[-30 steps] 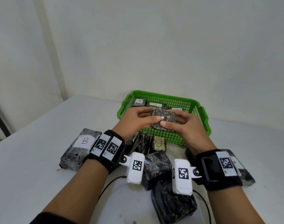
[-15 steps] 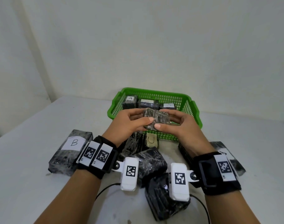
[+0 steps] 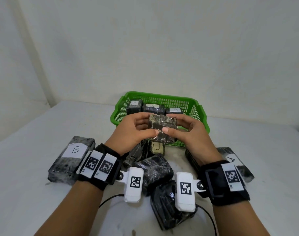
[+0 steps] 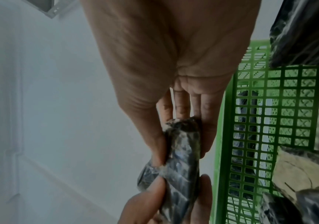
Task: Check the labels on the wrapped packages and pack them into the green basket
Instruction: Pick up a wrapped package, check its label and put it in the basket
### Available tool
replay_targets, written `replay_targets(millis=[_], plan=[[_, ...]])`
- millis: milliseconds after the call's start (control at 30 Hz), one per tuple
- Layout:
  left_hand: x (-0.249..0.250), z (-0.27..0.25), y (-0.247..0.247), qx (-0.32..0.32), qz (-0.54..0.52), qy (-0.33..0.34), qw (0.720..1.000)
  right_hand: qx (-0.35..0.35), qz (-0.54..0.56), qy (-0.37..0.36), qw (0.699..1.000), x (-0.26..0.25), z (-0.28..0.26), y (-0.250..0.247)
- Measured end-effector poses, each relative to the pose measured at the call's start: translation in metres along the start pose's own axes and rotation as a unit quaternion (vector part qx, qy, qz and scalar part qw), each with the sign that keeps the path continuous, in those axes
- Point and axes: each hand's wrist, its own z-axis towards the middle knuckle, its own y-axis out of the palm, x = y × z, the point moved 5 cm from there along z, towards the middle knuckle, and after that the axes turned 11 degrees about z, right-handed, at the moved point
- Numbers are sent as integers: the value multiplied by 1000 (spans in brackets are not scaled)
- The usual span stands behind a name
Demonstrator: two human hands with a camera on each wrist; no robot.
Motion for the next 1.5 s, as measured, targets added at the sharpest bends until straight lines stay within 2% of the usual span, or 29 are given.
replay_targets(millis=[100,200,367,533,633,867,1100,1300,1500], plan=[[2,-1,-2,-8,-21,15,1000,-9,76,67,995,2,-1,2],[6,-3,2,-25,-26,38,999,-17,97,105,990,4,-2,3],[11,-5,8,-49,-38,63,996,7,106,97,990,5,-2,1],[15,-6,10,-64,-31,78,994,-13,90,91,992,2,-4,3],[18,-9,15,-79,-23,80,993,5,66,73,995,1,-4,2],[19,-9,6,-58,-22,81,995,-24,81,105,991,-2,-3,-2],[19,-9,9,-63,-15,76,995,-9,72,105,992,-1,-5,-2],[21,-10,10,-67,-7,79,995,13,37,67,997,-1,-6,2],[21,-9,3,-53,-14,85,995,-19,74,103,992,-3,-3,-3]])
